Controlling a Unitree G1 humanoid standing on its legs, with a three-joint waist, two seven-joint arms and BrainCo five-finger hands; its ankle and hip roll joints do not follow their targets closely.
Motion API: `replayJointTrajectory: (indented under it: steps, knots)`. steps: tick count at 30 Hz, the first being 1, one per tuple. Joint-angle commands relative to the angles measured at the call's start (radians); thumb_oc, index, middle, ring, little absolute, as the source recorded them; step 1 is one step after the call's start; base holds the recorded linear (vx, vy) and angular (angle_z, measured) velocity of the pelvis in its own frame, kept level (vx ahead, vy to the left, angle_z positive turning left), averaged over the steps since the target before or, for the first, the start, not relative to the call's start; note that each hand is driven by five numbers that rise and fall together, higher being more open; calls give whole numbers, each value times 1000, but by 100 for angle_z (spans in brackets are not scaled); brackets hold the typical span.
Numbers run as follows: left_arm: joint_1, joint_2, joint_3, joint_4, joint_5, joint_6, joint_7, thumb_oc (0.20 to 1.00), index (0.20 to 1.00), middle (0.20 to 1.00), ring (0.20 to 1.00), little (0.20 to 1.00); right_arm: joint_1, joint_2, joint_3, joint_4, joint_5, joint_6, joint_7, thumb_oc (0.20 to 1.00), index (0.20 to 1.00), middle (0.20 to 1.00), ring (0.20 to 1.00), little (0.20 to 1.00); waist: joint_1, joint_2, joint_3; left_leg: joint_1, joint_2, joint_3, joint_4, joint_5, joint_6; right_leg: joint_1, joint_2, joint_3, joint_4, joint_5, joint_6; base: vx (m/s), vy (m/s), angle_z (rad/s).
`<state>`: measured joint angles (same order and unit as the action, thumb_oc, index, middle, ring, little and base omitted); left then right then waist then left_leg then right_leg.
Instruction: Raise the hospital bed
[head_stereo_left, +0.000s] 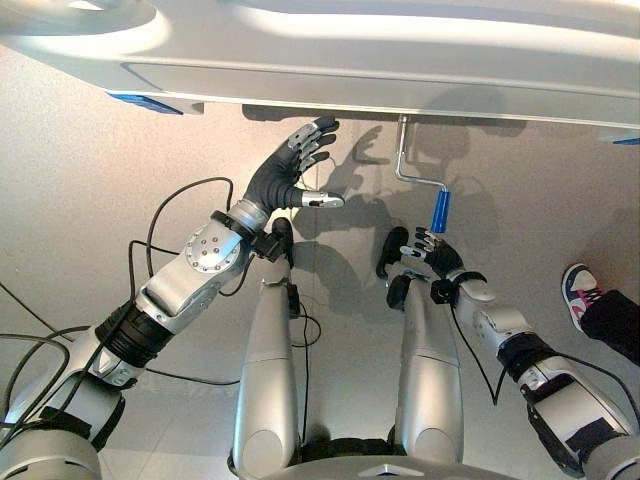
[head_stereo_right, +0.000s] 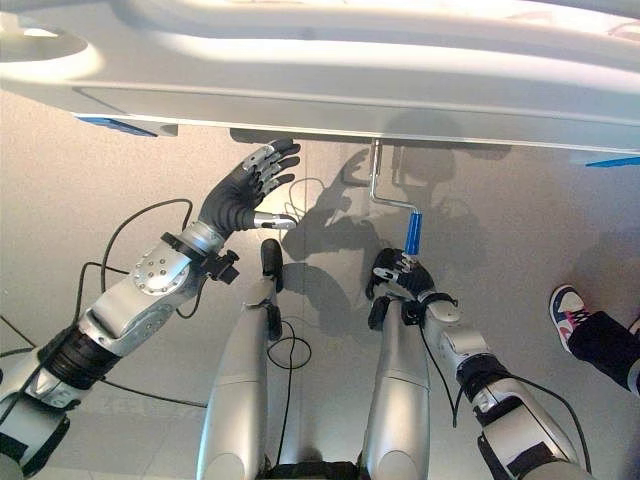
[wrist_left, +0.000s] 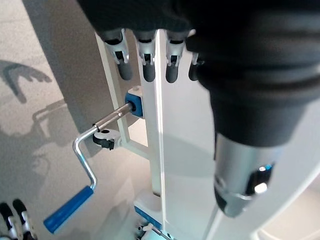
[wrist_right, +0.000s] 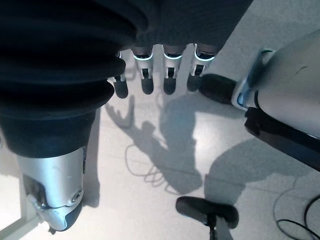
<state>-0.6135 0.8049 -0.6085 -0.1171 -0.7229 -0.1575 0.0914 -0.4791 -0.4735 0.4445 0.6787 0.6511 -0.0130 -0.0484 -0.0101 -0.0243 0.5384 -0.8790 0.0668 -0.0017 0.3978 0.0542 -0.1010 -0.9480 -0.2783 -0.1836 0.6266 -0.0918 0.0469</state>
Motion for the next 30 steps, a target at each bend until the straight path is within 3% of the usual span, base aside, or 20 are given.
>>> replayJointTrajectory:
  steps: [1,14,25,30]
  knots:
    - [-1,17,15,-80,-10,-25,-19,1000,1000,1000,1000,1000,32,-30,-1,-51,19,-10,7,1000,1000,1000,1000,1000,-1,17,-18,0,-2,25,37,-70,41,32,-14,35,-107,91,89,0,0,0]
    - [19,5,11,-100,-31,-14,-23,1000,1000,1000,1000,1000,-4,-55,-36,-63,93,-26,-16,1000,1000,1000,1000,1000,-2,12,-18,-2,0,27,42,-71,45,27,-14,35,-109,98,92,0,0,0]
    - [16,54,-24,-130,-24,-11,-14,1000,1000,1000,1000,1000,-89,-226,-9,-134,139,-27,-20,1000,1000,1000,1000,1000,2,-4,-18,-2,2,23,43,-67,42,32,-13,29,-102,96,90,0,0,0]
    - [12,62,-28,-135,-19,-14,-13,1000,1000,1000,1000,1000,-107,-256,7,-139,121,-22,-14,1000,1000,1000,1000,1000,3,-6,-18,-3,3,22,45,-67,42,32,-11,27,-99,97,91,0,0,0]
